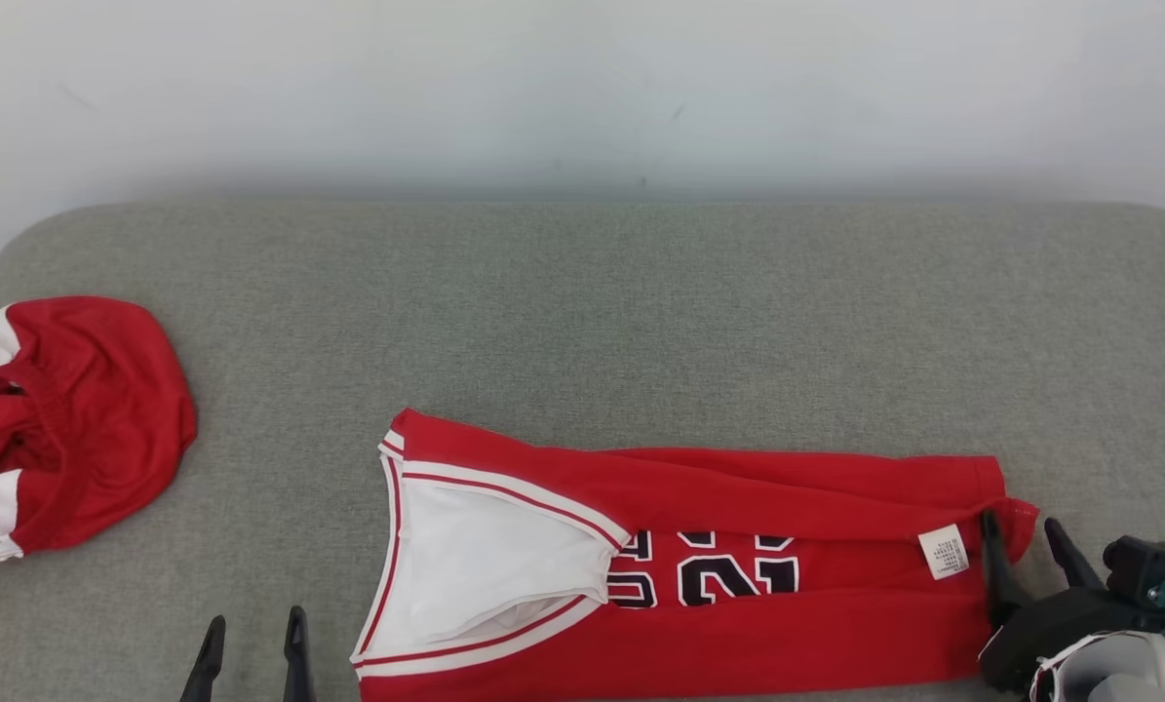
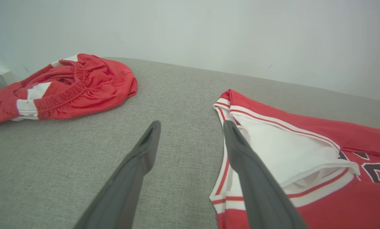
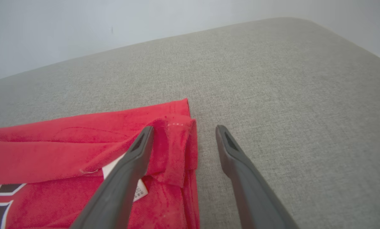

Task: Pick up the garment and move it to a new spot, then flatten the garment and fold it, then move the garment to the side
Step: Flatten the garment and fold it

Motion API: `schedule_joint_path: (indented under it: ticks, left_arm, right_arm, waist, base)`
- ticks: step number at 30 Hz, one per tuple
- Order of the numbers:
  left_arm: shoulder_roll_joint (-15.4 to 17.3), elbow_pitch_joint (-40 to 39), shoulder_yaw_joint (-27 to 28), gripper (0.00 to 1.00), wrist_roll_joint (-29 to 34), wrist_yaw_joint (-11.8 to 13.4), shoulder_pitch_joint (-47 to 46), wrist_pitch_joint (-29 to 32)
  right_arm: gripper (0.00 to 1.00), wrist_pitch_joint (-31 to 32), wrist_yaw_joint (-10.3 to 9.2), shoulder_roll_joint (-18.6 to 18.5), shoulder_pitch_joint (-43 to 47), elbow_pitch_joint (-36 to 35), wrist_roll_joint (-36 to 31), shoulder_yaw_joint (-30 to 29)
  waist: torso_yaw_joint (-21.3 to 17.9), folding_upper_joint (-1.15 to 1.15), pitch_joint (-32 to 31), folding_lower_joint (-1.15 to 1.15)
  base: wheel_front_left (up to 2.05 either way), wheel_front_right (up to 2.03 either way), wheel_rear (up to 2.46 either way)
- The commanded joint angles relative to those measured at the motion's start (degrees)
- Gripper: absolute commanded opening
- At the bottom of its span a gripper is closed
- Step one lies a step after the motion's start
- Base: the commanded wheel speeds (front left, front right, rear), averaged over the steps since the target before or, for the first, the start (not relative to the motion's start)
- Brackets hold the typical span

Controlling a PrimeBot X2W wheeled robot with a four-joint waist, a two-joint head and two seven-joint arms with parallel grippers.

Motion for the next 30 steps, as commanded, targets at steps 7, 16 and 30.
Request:
schedule_joint_path:
  ticks: [7,16,30]
  left_arm:
    - [-0.2,0.9,-0.6,1.00,-0.8,-0.3,0.8,-0.2]
    - [-0.2,1.7,-0.7,1.00,-1.2,0.4,0.5,-0.2]
    - [-0.2,3.0,-1.0,1.00,-0.9,0.5,-0.9,-0.2]
  right_arm:
    - [1.00,2.1,0.07,1.5,-2.4,8.3,1.9,1.6]
    - [0.00,1.2,0.06,1.2,-4.3,11.3,4.0,5.6]
    - [0.00,-0.7,-0.01,-7.7,-7.9,12.6,4.6,2.6]
  waist:
    - [1.3,0.00,-0.8,0.00]
    - [0.9,0.00,-1.0,0.00]
    - [-0.8,0.00,-1.5,0.00]
  base:
    - [0.00,0.00,0.00]
    - [0.00,0.00,0.00]
    - [0.00,0.00,0.00]
